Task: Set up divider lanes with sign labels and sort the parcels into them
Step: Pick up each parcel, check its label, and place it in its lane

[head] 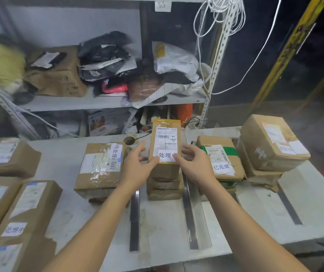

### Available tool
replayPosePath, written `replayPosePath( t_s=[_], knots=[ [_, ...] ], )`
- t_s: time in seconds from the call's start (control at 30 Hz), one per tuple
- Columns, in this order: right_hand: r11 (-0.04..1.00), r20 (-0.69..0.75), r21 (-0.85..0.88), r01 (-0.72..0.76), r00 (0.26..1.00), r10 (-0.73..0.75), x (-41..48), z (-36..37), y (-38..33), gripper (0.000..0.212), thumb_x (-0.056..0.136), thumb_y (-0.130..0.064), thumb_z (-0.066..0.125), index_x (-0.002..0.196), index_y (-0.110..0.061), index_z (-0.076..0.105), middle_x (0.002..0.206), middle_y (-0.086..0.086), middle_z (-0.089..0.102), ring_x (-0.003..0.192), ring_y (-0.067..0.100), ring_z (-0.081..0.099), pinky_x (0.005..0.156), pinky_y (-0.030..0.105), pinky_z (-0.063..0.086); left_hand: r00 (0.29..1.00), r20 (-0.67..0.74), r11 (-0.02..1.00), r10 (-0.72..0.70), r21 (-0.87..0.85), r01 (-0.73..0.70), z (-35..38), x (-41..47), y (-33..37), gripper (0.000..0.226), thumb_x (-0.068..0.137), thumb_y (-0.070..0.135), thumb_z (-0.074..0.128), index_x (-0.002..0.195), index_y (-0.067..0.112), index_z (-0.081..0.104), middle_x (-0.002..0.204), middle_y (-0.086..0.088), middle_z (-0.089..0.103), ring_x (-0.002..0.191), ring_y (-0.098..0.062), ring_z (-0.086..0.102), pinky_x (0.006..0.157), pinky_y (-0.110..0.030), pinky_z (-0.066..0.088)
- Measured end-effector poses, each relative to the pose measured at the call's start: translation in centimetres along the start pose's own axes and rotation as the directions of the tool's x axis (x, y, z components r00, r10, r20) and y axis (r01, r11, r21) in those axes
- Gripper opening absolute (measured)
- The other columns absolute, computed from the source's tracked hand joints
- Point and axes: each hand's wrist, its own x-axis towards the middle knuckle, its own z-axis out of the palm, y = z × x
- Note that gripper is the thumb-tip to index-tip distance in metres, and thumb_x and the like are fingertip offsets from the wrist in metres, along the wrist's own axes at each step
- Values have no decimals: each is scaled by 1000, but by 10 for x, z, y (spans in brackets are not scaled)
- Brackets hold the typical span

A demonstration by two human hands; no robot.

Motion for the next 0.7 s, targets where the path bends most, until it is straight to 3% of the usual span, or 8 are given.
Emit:
replayPosePath(
  t_s=[0.07,0.17,0.27,0.33,0.43,0.53,0.7],
  knots=[
    [996,-51,-35,79,995,-81,-2,-9,-5,45,88,-33,72,129,-21,61,106,-11,64,87,0,60,79,20,54,993,-112,997,39,73,-31,-11,-10,10,80,81,39,78,150,29,39,138,10,53,108,-10,60,84,-29,52],
    [968,-21,-108,225,973,-229,-7,-20,-13,47,88,-37,70,131,-20,61,120,-6,68,103,10,63,91,36,55,975,-204,984,93,171,-58,-29,-29,24,76,82,39,78,147,31,41,127,17,51,108,-5,54,90,-28,47],
    [929,57,-141,342,940,-337,-19,-20,-23,50,88,-36,68,135,-19,58,129,-4,65,111,13,62,93,39,54,957,-263,929,120,369,-15,-52,-55,30,54,83,40,74,133,32,55,120,15,55,109,-10,56,88,-29,46],
    [901,106,-132,412,910,-401,-33,-15,-31,49,88,-33,67,134,-17,59,129,-1,65,114,17,61,93,40,53,954,-272,832,124,553,49,-70,-75,32,46,82,44,70,125,33,58,121,8,62,109,-19,60,88,-36,50],
    [839,258,-175,515,846,-466,-55,4,-44,46,89,-29,65,132,-15,59,125,4,66,116,23,60,94,35,50,945,-293,641,144,755,136,-98,-109,31,51,87,43,64,134,27,54,128,1,61,116,-23,57,96,-41,46],
    [756,416,-223,616,761,-498,-78,28,-55,49,88,-28,65,134,-14,56,121,8,66,114,26,59,91,33,45,933,-324,534,159,823,195,-128,-144,25,57,90,44,60,142,23,48,130,-2,58,120,-24,54,99,-40,44],
    [683,518,-208,700,671,-530,-118,77,-70,52,89,-29,61,139,-20,51,135,5,60,126,26,52,98,39,46,923,-382,476,50,821,314,-184,-195,9,56,90,42,59,143,29,43,137,4,53,126,-22,49,97,-40,42]
  ],
)
